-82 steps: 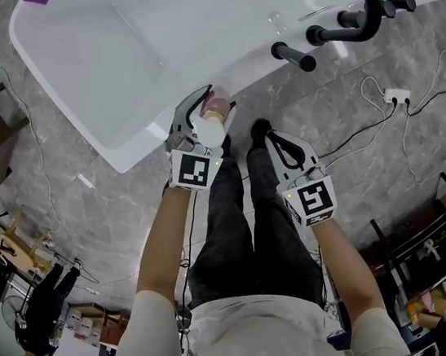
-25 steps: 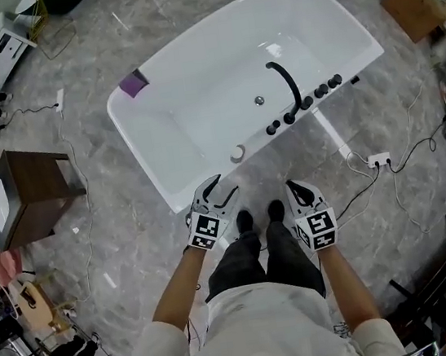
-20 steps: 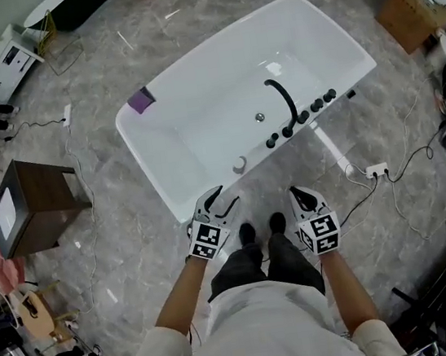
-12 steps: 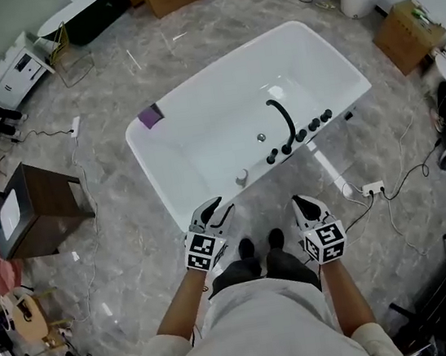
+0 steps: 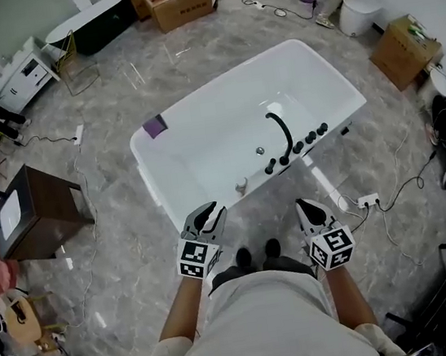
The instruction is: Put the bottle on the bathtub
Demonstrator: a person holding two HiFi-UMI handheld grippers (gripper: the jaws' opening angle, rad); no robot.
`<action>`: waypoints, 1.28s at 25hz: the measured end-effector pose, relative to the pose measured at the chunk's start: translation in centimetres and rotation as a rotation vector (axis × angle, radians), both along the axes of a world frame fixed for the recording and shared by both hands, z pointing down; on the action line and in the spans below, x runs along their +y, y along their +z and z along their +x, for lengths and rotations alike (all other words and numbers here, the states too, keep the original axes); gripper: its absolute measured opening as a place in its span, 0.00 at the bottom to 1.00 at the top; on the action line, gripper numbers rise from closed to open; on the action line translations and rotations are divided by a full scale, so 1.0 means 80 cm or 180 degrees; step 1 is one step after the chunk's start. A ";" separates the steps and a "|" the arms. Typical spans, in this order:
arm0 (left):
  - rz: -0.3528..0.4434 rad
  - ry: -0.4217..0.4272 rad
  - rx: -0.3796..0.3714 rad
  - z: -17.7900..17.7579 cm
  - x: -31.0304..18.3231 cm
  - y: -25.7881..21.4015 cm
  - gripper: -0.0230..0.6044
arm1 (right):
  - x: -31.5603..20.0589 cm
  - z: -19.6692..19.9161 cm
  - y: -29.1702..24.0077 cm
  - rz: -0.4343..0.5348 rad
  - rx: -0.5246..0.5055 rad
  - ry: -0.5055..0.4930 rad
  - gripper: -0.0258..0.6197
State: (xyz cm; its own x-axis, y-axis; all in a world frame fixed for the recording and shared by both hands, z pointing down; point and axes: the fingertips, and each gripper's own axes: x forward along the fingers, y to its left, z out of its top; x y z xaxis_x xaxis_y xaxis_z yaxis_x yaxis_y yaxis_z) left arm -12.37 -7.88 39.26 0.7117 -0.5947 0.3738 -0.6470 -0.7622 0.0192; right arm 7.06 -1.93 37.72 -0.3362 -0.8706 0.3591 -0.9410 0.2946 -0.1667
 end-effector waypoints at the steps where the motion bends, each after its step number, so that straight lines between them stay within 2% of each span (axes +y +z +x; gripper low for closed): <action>1: 0.0008 -0.0008 0.0009 0.000 0.002 -0.006 0.19 | -0.001 0.002 -0.006 0.0029 0.0018 -0.0007 0.09; 4: 0.0089 -0.0079 0.0030 0.002 0.005 -0.023 0.16 | -0.001 0.010 -0.019 0.0108 0.0063 -0.0033 0.09; 6: 0.0175 -0.0127 0.0072 0.000 0.007 -0.034 0.09 | 0.000 0.010 -0.025 0.0144 0.0073 -0.0045 0.09; 10: 0.0182 -0.0167 0.0087 -0.008 0.013 -0.046 0.05 | -0.002 0.000 -0.030 0.0191 0.0052 -0.0084 0.09; 16: 0.0180 -0.0067 0.0183 0.002 0.022 -0.062 0.05 | 0.000 -0.013 -0.047 0.0359 0.0167 -0.0240 0.09; 21: 0.0163 -0.0027 0.0228 0.015 0.020 -0.064 0.05 | 0.005 -0.024 -0.065 0.0616 0.0353 -0.0399 0.09; 26: 0.0121 -0.0018 0.0230 0.024 0.016 -0.053 0.05 | 0.000 -0.012 -0.060 0.0564 0.0253 -0.0340 0.09; 32: 0.0132 -0.0044 0.0187 0.023 0.011 -0.045 0.05 | 0.003 -0.016 -0.057 0.0564 0.0312 -0.0433 0.09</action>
State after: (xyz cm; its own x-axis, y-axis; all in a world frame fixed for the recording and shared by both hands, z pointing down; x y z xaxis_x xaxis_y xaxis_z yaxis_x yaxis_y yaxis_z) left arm -10.54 -6.99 35.63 0.7234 -0.6186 0.3066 -0.6561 -0.7542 0.0261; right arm 5.77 -1.73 33.14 -0.4257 -0.8721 0.2414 -0.8998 0.4362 -0.0109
